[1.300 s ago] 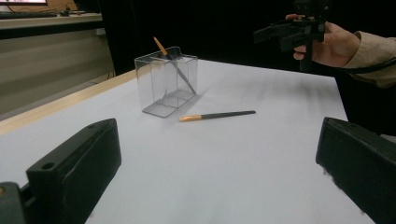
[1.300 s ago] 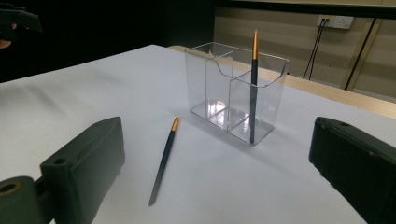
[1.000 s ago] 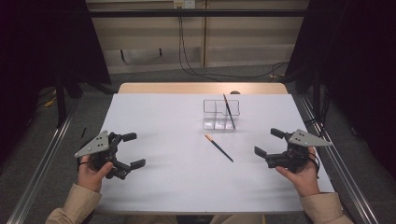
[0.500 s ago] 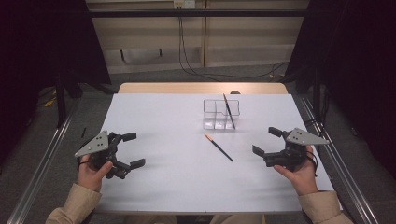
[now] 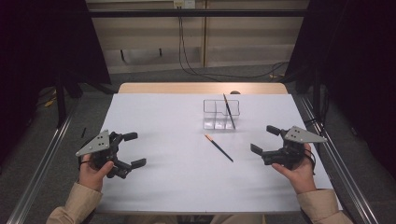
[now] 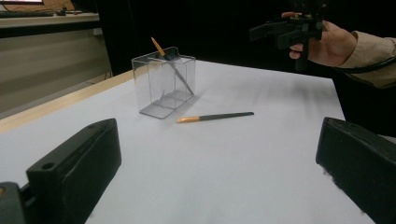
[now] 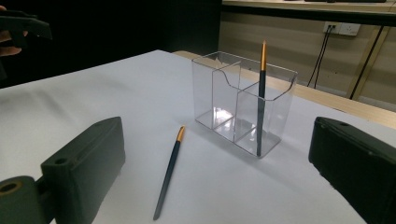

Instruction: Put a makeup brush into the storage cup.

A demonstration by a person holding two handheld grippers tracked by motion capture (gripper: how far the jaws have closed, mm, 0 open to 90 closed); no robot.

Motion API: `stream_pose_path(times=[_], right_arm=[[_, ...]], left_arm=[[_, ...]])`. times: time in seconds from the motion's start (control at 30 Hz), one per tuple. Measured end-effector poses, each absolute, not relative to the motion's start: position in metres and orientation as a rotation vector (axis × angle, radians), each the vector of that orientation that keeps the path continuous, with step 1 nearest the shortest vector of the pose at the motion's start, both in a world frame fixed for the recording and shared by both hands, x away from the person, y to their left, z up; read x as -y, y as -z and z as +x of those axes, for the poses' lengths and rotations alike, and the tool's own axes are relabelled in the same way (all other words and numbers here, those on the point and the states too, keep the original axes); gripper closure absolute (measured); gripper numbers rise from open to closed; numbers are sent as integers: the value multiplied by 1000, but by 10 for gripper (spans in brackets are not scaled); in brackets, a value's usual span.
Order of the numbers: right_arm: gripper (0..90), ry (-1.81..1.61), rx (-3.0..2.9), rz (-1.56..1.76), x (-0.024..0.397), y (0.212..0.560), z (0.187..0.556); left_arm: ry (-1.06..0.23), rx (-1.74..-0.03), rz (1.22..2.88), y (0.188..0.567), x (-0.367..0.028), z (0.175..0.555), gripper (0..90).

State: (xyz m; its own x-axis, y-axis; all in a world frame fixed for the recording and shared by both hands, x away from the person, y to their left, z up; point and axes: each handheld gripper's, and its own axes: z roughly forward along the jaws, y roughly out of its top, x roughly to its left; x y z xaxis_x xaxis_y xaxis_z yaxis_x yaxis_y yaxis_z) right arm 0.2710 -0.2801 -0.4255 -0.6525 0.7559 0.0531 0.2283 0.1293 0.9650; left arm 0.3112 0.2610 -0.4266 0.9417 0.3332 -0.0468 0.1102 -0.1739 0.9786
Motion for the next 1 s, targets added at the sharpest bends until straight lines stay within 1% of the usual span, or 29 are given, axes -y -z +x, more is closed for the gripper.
stream_pose_path(times=[1.0], right_arm=[[33,-1558,-1978,927,259,422,294]], left_arm=[[-209,-336,1748,427,-261,311,0]])
